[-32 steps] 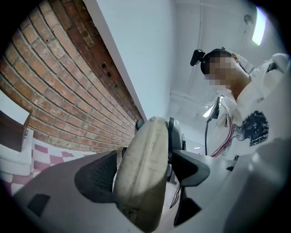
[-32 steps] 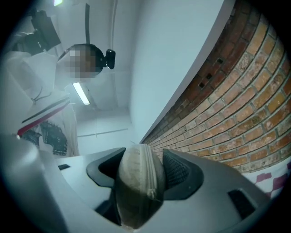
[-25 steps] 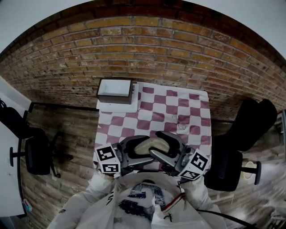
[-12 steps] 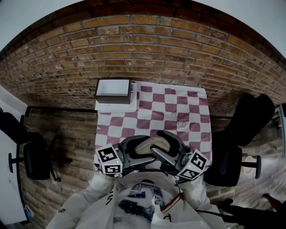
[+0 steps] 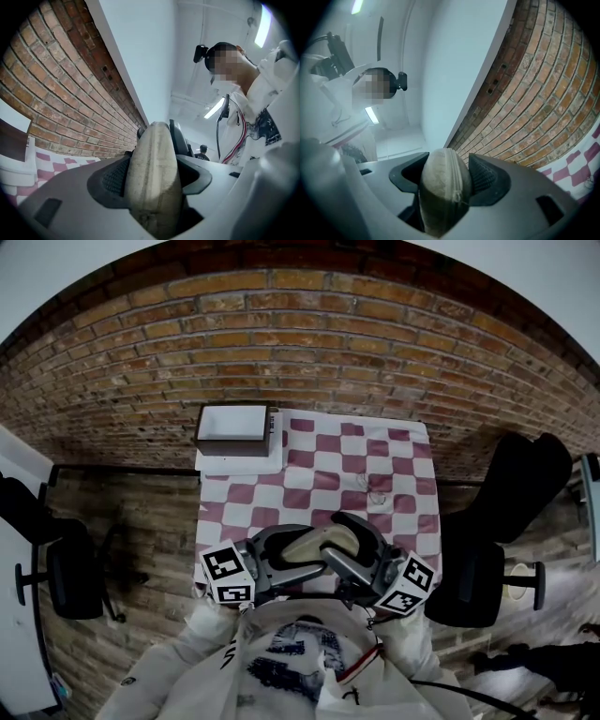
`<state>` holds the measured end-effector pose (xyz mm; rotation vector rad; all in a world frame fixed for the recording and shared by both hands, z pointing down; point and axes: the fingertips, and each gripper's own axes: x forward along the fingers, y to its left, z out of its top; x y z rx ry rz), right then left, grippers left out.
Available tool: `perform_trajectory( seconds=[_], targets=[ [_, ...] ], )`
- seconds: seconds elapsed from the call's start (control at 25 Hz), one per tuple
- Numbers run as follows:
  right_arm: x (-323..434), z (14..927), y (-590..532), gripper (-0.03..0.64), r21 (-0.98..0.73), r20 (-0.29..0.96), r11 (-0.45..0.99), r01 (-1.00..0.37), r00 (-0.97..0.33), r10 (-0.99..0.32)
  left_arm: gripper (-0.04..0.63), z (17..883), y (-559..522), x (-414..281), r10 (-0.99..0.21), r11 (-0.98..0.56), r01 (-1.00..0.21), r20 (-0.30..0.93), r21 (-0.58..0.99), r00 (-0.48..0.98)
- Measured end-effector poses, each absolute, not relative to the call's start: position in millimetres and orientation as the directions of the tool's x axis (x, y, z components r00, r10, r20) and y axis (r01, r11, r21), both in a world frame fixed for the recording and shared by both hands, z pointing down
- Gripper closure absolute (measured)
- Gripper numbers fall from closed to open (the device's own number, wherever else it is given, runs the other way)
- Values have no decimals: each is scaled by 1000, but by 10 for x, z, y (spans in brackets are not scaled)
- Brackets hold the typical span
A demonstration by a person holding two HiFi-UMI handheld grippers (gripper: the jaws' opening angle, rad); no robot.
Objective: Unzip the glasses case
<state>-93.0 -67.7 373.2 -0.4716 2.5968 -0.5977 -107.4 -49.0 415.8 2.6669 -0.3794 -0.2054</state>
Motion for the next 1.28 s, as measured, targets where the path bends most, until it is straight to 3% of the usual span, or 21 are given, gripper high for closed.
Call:
perform_trajectory(
  seconds=[0.72, 1.08, 1.28],
  targets=[
    [-678, 3731, -611, 348, -457, -326, 852, -255, -843, -427, 310, 4072, -485, -1040, -327, -864, -254, -100, 435, 940],
    [-80, 3768, -664, 348, -417, -293, 847, -330, -833, -469, 308, 3793, -649, -912, -400, -871, -375, -13, 317, 916],
    [226, 3785, -724, 348, -348, -249, 824, -447, -803, -541, 308, 3649, -706, -739, -426, -874, -428, 61, 229, 903]
  ],
)
